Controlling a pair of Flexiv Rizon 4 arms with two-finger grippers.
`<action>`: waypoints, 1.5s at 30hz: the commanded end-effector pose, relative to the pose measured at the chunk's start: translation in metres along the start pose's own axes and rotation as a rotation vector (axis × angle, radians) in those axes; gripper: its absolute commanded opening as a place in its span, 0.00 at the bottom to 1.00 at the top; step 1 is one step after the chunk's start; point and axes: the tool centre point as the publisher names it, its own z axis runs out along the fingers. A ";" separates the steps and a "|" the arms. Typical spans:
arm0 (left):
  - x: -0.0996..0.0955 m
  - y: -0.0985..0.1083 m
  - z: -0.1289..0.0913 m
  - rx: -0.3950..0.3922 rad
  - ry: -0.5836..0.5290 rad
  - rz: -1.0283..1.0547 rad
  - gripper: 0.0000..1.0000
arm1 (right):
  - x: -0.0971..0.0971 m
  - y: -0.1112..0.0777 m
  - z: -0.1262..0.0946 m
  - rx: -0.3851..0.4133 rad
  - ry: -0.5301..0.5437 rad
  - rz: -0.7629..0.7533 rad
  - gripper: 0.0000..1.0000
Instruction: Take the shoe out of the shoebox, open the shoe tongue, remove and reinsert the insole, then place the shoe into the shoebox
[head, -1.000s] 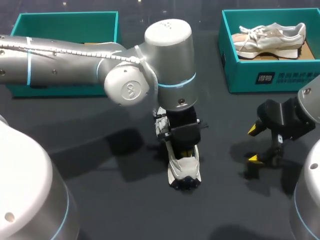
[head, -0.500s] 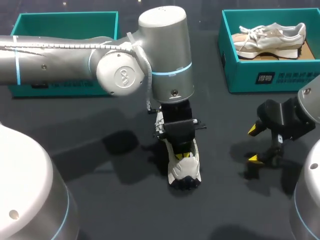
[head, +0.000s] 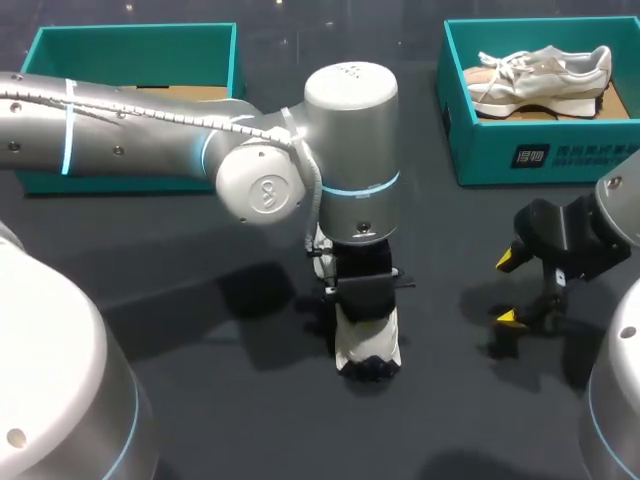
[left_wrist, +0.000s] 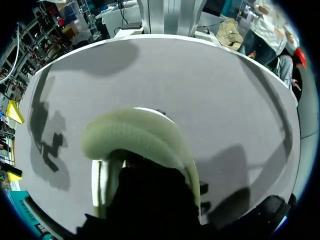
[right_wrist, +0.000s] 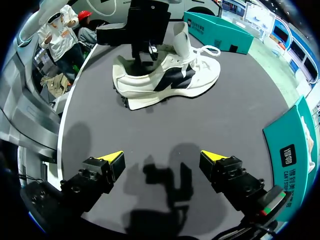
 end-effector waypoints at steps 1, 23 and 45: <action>0.001 0.016 0.019 -0.083 0.010 -0.026 0.00 | 0.002 0.000 -0.001 0.001 -0.003 0.000 1.00; -0.016 -0.022 -0.056 0.096 -0.032 0.052 0.00 | 0.002 0.000 -0.001 0.001 -0.003 0.000 1.00; -0.002 0.015 0.003 -0.096 -0.025 0.025 0.00 | 0.002 0.000 -0.001 0.001 -0.003 0.000 1.00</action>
